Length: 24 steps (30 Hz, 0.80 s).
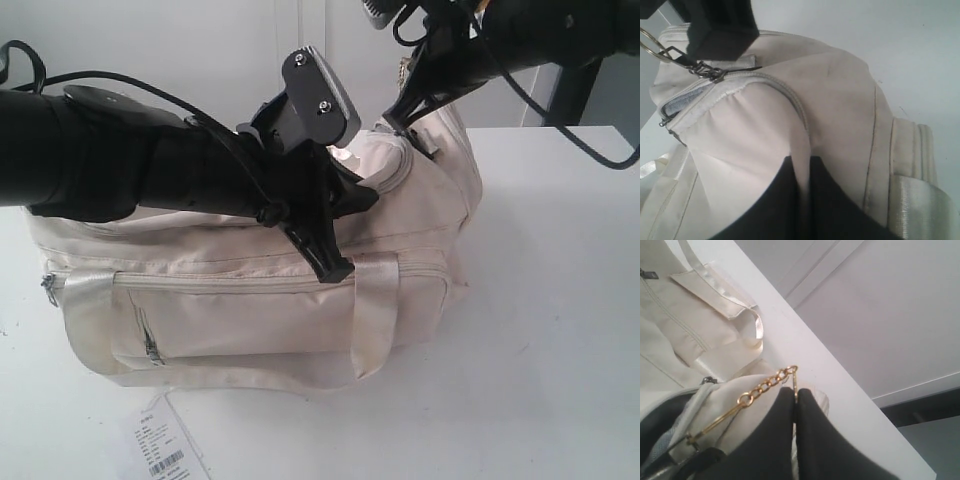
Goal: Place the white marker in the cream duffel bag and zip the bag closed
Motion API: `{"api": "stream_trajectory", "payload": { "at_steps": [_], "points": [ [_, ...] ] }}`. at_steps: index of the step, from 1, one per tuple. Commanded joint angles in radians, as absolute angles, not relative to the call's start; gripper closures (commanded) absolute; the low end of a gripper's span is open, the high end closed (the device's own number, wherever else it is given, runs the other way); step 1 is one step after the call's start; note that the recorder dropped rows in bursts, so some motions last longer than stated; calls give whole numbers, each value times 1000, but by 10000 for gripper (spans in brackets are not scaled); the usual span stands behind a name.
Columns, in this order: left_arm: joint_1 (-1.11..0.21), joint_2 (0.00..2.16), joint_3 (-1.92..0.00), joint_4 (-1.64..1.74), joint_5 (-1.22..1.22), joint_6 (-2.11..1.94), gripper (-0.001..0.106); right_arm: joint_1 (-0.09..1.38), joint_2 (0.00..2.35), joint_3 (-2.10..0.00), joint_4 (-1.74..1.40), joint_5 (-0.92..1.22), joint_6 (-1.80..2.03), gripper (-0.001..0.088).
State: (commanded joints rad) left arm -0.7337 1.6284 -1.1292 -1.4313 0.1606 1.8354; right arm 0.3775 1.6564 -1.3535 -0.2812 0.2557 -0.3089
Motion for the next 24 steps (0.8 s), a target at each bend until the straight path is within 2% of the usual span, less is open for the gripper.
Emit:
{"api": "stream_trajectory", "payload": {
  "at_steps": [24],
  "points": [
    [-734, 1628, -1129, -1431, 161, 1837, 1053, 355, 1741, -1377, -262, 48, -309, 868]
  ]
}}
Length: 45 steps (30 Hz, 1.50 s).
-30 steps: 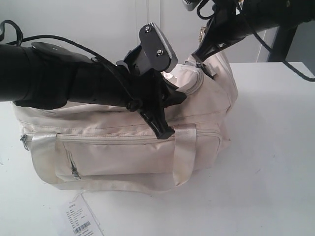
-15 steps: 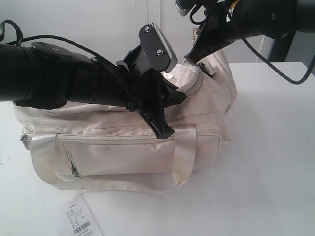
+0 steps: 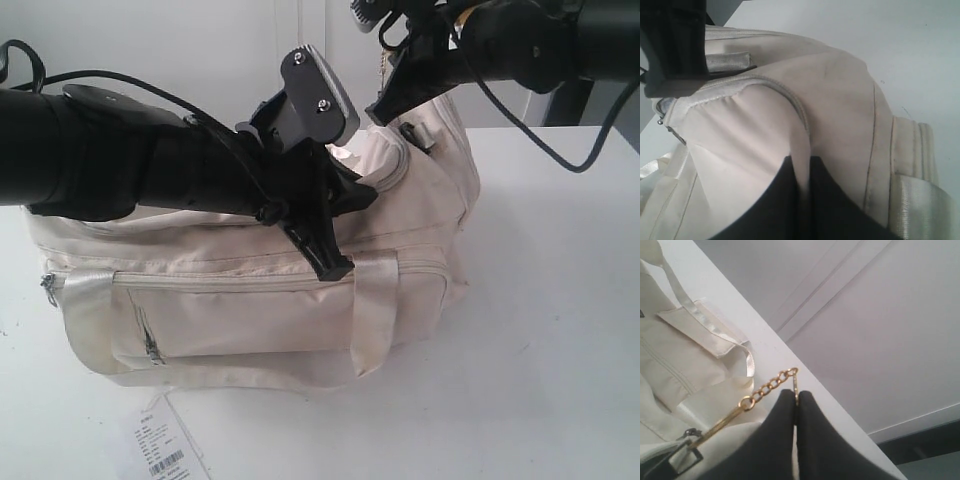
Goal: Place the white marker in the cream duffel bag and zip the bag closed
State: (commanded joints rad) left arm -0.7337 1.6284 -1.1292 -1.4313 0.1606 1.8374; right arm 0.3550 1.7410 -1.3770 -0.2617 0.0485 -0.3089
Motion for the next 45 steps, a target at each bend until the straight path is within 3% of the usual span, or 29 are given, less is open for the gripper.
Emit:
{"api": "stream_trajectory", "payload": {
  "at_steps": [24, 27, 31, 33, 38, 41, 45],
  "points": [
    [-734, 1628, -1129, -1431, 160, 1829, 1053, 347, 1794, -1406, -262, 0, -309, 866],
    [-734, 1628, -1129, -1431, 158, 1829, 1053, 347, 1794, -1406, -262, 24, -309, 797],
    [-734, 1628, -1129, -1437, 156, 1829, 1043, 347, 1794, -1406, -262, 57, -309, 621],
    [-734, 1628, -1129, -1437, 148, 1829, 963, 347, 1794, -1406, -262, 70, -306, 511],
    [-734, 1628, -1129, -1437, 147, 1829, 637, 347, 1783, -1406, -262, 107, -235, 297],
    [-734, 1628, -1129, -1485, 97, 1829, 435, 347, 1750, -1406, -262, 166, -202, 263],
    [-734, 1628, -1129, -1582, -20, 1800, 282, 347, 1698, -1406, -262, 288, -148, 263]
  ]
}}
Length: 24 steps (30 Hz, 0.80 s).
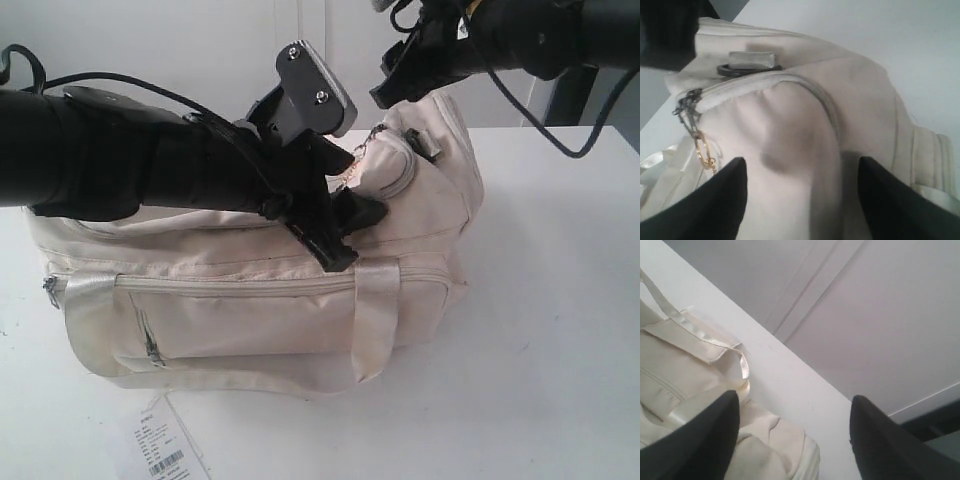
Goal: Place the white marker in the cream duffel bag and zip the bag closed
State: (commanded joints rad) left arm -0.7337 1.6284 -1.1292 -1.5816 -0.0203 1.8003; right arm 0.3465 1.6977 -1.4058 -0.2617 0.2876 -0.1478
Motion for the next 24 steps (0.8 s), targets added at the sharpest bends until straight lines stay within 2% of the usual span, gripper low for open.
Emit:
{"api": "stream_trajectory", "payload": {
  "at_steps": [3, 10, 13, 15, 18, 23, 24],
  "points": [
    [-734, 1600, -1129, -1593, -27, 1746, 229, 347, 1659, -1406, -262, 387, -89, 264],
    [-734, 1514, -1129, -1596, 99, 1651, 232, 347, 1599, -1406, -262, 663, -64, 266],
    [-734, 1506, -1129, -1596, 183, 1643, 238, 347, 1576, -1406, -262, 766, -66, 304],
    [-734, 1501, -1129, -1584, 224, 1624, 279, 347, 1561, -1406, -264, 800, -66, 333],
    [-734, 1490, -1129, -1505, 291, 1609, 476, 347, 1532, -1406, -264, 839, -66, 418],
    [-734, 1464, -1129, -1205, 359, 1502, 1002, 347, 1506, -1406, -264, 957, -112, 662],
    [-734, 1454, -1129, -1148, 378, 1476, 1051, 347, 1501, -1406, -264, 981, -128, 712]
  ]
}}
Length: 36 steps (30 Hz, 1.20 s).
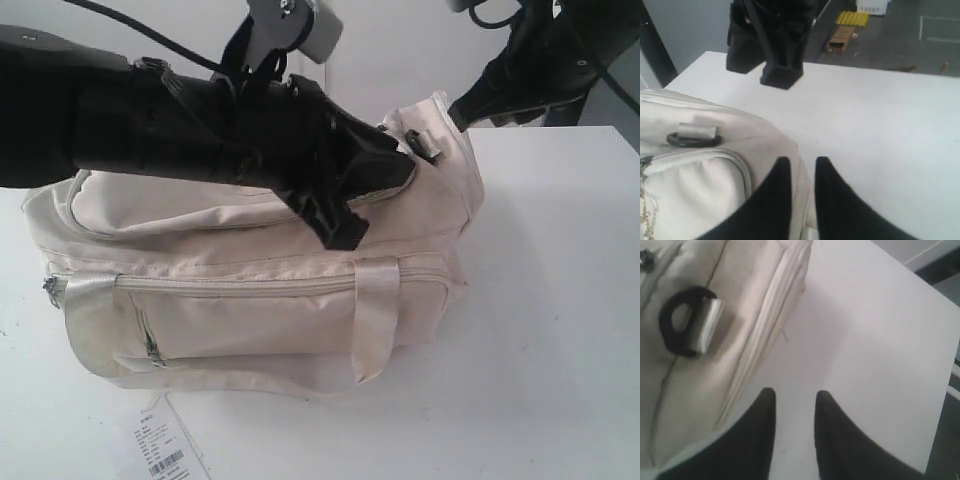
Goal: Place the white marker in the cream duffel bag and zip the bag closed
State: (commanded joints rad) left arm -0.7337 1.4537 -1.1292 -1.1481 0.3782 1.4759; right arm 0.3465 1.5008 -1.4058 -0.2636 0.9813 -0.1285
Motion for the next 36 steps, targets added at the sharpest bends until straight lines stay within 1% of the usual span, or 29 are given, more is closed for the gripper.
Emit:
{"api": "stream_trajectory", "payload": {
  "at_steps": [3, 4, 8, 11, 14, 22, 25, 28, 31, 36],
  "points": [
    [-734, 1419, -1129, -966, 460, 1381, 1053, 347, 1484, -1406, -262, 1041, -186, 861],
    [-734, 1408, -1129, -907, 484, 1355, 1053, 347, 1475, -1406, -262, 1053, -195, 868],
    [-730, 1367, -1129, -702, 581, 1202, 1053, 347, 1459, -1406, -238, 1105, -259, 868],
    [-701, 1346, -1129, -587, 628, 998, 1053, 343, 1457, -1406, -238, 1142, -269, 868],
    [-643, 1328, -1131, -496, 673, 820, 1053, 321, 1457, -1406, -234, 1152, -269, 868],
    [-479, 1304, -1131, -449, 796, 643, 1053, 209, 1453, -1406, -194, 1156, -215, 868],
    [-413, 1297, -1144, -264, 869, 481, 1053, 152, 1432, -1404, -125, 1156, -203, 868],
    [-359, 1271, -1178, -58, 957, 318, 1053, 83, 1384, -1352, -61, 1110, -192, 868],
    [-293, 1211, -1177, 116, 965, 147, 1053, 22, 1341, -1258, -54, 1020, -173, 868],
    [-229, 1176, -1175, 119, 965, 96, 1053, 10, 1260, -1157, -42, 865, -145, 868]
  ]
}}
